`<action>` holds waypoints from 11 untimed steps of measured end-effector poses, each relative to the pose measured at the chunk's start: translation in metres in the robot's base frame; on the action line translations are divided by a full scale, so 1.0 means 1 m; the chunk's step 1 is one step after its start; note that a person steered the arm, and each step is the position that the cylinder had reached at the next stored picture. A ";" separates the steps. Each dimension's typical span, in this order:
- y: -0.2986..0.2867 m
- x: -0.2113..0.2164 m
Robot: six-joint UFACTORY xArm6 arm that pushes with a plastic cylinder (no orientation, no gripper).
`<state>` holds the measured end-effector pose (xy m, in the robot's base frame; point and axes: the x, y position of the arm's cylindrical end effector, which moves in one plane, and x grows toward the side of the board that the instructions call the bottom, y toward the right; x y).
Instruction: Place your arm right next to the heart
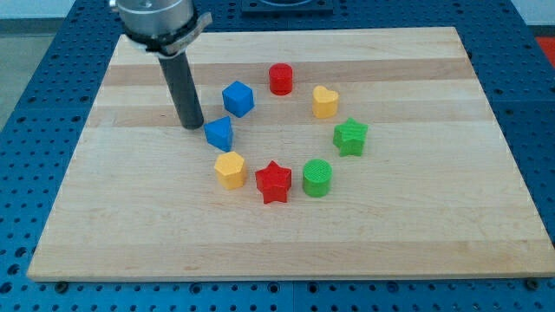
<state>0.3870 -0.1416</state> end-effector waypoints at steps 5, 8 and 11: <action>0.146 -0.081; 0.170 -0.110; 0.229 -0.068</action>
